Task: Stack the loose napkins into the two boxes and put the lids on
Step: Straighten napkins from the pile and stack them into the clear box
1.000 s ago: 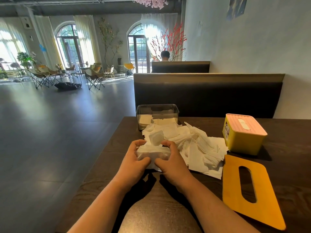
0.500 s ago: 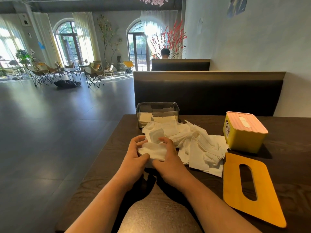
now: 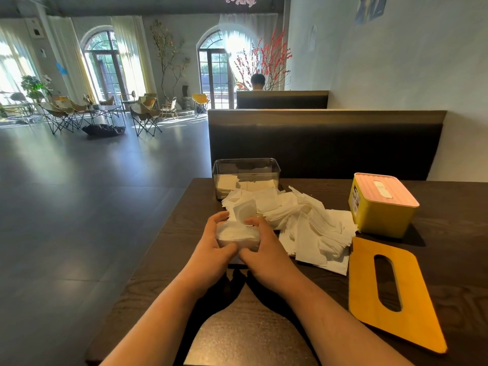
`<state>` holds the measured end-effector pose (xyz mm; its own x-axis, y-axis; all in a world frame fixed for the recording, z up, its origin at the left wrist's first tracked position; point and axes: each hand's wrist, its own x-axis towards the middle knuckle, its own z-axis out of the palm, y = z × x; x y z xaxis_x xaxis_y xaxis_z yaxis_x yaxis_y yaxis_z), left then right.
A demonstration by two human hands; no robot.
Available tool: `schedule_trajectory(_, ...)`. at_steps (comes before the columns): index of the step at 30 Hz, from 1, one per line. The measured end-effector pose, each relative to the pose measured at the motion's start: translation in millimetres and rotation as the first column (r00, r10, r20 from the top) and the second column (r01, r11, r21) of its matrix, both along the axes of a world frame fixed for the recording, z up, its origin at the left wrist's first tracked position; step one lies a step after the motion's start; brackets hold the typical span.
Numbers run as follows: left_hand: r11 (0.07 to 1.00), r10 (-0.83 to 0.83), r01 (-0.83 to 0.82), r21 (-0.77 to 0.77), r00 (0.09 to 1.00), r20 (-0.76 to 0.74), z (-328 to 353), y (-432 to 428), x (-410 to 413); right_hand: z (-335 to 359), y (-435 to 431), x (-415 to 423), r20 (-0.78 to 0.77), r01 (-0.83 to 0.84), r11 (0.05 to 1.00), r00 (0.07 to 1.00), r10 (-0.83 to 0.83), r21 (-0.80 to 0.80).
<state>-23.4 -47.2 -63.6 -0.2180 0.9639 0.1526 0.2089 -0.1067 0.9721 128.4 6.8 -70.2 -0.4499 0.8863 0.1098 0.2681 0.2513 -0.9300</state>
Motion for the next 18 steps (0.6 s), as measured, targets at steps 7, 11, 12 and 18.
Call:
schedule_trajectory(7,0.999,-0.045,0.045,-0.003,0.999,0.001,-3.1,1.8,-1.6,-2.2,0.2,-1.4,0.017,0.016,0.998,1.000,-0.017,0.053)
schedule_trajectory(11,0.999,0.019,-0.016,0.049,0.998,-0.056,-1.5,-0.1,-2.6,0.1,1.4,2.1,0.030,0.014,0.995,0.999,-0.017,0.099)
schedule_trajectory(12,0.998,0.029,-0.024,0.051,0.995,-0.091,-2.6,0.4,-4.1,0.5,2.0,3.2,0.052,0.013,0.993,0.998,-0.019,0.116)
schedule_trajectory(18,0.997,0.073,-0.071,0.020,0.982,-0.173,-8.0,3.2,-7.1,1.0,4.5,6.7,0.067,0.023,0.994,0.997,-0.030,0.106)
